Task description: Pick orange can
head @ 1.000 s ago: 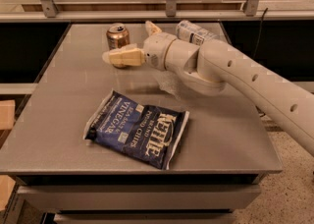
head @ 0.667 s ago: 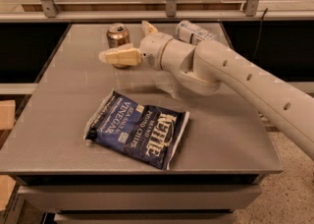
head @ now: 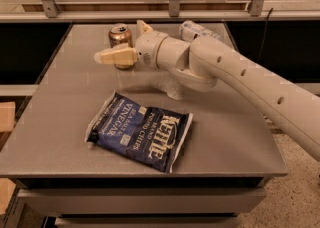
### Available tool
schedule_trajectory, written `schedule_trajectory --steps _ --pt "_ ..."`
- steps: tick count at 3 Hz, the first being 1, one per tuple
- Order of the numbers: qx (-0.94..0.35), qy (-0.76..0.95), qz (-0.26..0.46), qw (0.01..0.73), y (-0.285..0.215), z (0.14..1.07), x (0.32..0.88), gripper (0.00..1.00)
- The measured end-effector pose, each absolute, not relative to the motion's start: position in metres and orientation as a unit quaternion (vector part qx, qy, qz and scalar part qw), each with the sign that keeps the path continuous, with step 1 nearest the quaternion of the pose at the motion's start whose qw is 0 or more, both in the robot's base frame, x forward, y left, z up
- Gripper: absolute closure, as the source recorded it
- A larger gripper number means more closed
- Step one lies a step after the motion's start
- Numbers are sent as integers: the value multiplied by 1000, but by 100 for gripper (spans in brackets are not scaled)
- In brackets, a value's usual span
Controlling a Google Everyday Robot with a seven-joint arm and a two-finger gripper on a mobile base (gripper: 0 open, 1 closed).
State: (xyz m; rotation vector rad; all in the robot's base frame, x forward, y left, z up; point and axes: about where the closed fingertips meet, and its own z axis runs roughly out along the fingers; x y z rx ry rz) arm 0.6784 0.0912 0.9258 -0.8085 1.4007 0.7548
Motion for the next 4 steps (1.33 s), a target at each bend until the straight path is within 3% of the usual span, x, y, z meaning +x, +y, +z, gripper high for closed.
schedule_trajectory --steps 4 --pt "-371 605 348 612 124 918 698 4"
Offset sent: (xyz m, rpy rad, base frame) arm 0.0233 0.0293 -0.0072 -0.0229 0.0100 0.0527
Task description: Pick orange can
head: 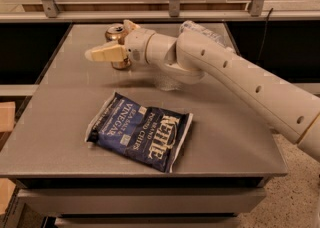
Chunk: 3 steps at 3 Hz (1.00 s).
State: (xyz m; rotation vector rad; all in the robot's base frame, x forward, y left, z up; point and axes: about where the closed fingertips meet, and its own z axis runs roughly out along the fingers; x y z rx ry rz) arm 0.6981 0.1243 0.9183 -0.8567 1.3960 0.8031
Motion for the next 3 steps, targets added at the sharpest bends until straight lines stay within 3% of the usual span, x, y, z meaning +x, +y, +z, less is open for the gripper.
schedule_trajectory --steps 1,3 --pt "-372 604 349 612 127 919 697 20" --pt "-375 602 352 611 132 920 695 68"
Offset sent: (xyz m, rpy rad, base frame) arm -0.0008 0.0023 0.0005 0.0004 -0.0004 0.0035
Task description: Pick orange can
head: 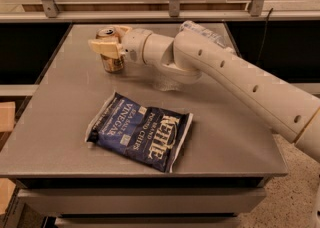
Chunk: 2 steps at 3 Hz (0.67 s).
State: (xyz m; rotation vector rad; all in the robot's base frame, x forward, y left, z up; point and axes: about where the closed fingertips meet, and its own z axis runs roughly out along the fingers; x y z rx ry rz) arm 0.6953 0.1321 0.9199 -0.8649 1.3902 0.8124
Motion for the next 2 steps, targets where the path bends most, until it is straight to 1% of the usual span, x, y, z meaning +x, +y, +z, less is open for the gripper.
schedule_trajectory --steps 1,2 --pt "-376 601 353 610 135 920 694 91" --pt "-377 601 355 609 134 926 691 100"
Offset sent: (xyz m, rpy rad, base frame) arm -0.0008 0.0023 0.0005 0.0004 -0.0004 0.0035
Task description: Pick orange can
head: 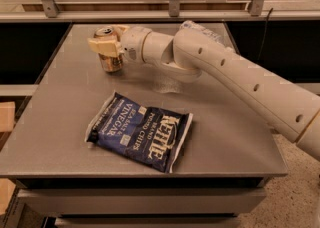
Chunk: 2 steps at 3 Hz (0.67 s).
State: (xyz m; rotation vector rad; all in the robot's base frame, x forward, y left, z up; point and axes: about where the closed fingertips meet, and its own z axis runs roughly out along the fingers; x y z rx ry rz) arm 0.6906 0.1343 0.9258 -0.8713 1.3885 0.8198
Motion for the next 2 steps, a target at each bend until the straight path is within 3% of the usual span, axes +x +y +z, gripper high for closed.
schedule_trajectory --steps 2 --pt "-382 589 368 609 115 943 683 100"
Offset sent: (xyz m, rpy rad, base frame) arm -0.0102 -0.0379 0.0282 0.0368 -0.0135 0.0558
